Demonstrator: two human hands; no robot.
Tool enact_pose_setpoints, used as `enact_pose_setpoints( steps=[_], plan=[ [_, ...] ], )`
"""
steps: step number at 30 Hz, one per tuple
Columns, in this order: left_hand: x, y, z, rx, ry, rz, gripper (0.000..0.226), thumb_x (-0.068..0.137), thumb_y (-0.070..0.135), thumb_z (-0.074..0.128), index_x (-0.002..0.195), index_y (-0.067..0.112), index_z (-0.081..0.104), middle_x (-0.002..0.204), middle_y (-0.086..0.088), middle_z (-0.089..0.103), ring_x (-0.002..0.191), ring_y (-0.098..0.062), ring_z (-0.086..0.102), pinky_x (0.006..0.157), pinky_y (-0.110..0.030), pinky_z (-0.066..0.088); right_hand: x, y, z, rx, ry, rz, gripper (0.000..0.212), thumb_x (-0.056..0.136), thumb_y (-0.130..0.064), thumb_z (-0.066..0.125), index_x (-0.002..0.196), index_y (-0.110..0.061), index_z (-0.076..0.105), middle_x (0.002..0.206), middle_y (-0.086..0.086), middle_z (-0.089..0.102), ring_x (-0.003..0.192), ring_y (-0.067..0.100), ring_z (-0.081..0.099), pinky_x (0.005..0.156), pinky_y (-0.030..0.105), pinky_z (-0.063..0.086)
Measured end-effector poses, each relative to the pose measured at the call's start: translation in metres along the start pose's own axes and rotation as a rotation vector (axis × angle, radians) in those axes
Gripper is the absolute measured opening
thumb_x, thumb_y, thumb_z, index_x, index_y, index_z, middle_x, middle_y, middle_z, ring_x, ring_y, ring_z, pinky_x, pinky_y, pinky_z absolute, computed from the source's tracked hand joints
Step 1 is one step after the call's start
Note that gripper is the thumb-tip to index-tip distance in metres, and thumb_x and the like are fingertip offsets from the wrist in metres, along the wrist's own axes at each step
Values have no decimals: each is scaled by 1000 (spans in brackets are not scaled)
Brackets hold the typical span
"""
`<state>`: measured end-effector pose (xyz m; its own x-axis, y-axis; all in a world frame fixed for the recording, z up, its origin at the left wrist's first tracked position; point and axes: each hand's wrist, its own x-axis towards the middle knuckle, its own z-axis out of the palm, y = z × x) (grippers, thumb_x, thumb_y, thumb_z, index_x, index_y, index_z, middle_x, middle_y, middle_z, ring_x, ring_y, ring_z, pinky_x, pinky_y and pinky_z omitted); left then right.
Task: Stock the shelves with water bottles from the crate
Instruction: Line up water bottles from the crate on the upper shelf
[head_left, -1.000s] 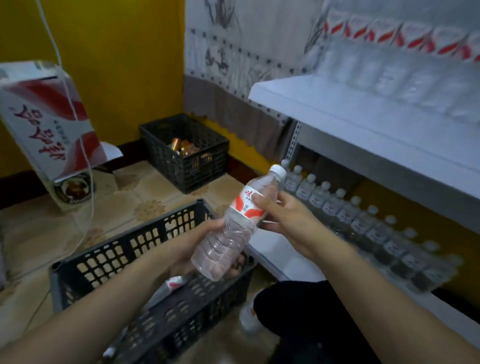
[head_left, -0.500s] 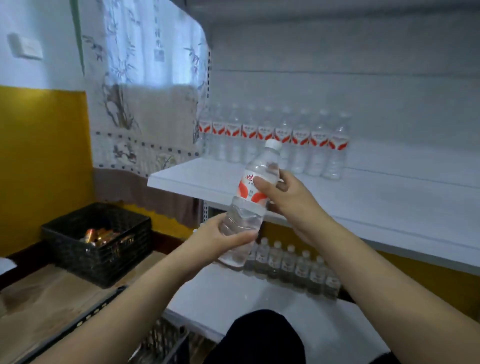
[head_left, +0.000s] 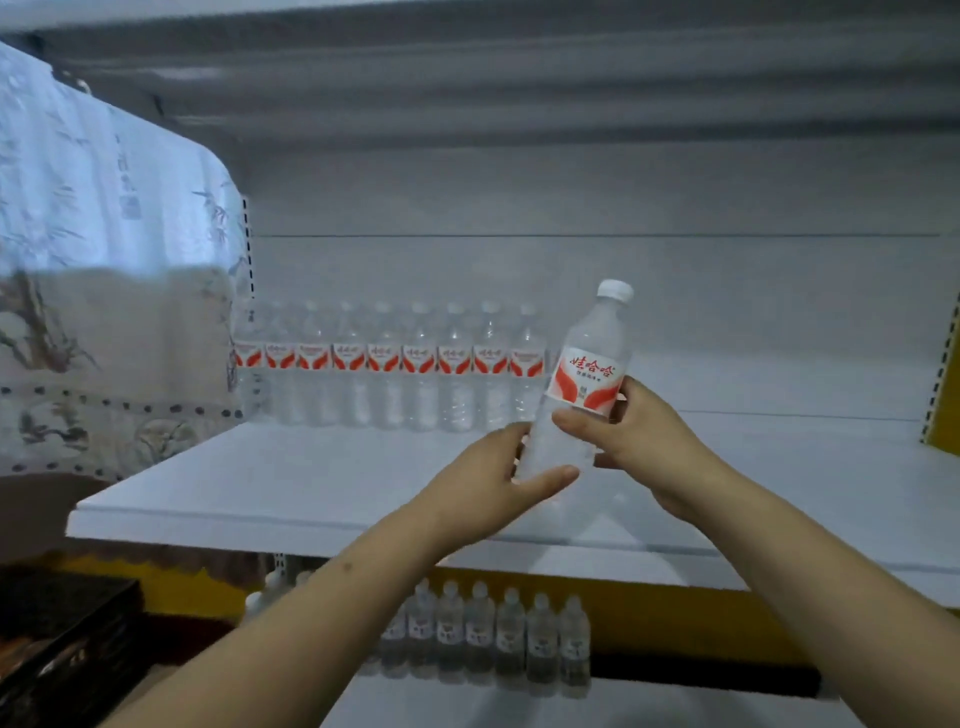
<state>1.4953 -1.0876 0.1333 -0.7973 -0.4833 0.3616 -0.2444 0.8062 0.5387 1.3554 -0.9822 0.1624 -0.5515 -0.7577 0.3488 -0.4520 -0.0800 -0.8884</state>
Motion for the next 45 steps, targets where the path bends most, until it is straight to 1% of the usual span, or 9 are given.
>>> enact_pose_setpoints(
  steps=[3,8,13,21,27,34,38,41,45],
  plan=[
    [41,-21,7,332,-28,14,75,89,70,41,152,33,23,153,3,35,135,-18,40,107,-37,40,35,18,-23,-160,111,-34,61,78,-32,79,129,-26,46,113,-12,60,102,12,59,87,31,51],
    [112,-67,21,467,-8,-47,67,97,57,41,154,37,14,162,-4,13,147,-33,16,115,-49,29,95,65,-38,-285,133,-1,64,75,-27,83,127,-21,46,111,-8,61,102,15,60,77,23,43],
    [188,-99,36,706,3,-52,66,101,52,35,154,41,-2,161,-5,-24,145,-44,-19,115,-62,16,165,100,-28,-282,182,58,68,75,-27,83,131,-15,45,119,1,61,103,20,59,85,32,46],
    [215,-154,71,786,151,47,84,97,43,48,151,43,-16,153,1,-41,136,-43,-39,116,-63,8,238,136,-5,-241,177,24,70,81,-25,78,140,-17,42,129,1,59,110,19,56,92,33,45],
    [218,-157,73,725,197,58,81,97,38,50,152,45,-10,155,3,-37,137,-39,-40,117,-61,3,258,136,3,-536,200,57,59,82,-38,75,128,-9,55,127,9,63,116,28,59,92,30,43],
    [219,-159,74,696,206,55,82,95,39,52,152,45,-6,157,3,-35,138,-40,-38,117,-58,11,256,138,17,-484,231,16,51,84,-32,75,123,-6,57,123,10,65,113,27,61,84,24,41],
    [217,-147,67,704,89,-14,87,95,43,54,152,42,-12,156,1,-35,139,-41,-36,117,-59,10,252,130,12,-656,82,135,44,84,-41,72,116,-13,62,115,6,67,95,20,63,74,19,42],
    [209,-124,45,650,-36,-59,83,97,41,52,155,34,-7,162,-3,-20,148,-38,-15,117,-55,19,234,106,3,-864,77,236,29,85,-41,69,93,-16,56,92,3,62,79,18,55,66,25,42],
    [174,-102,12,573,58,-53,74,97,39,50,156,26,8,163,-8,12,149,-30,14,114,-49,30,204,69,12,-895,190,95,34,92,-44,57,101,-12,64,96,5,64,89,24,62,69,28,45]
  ],
)
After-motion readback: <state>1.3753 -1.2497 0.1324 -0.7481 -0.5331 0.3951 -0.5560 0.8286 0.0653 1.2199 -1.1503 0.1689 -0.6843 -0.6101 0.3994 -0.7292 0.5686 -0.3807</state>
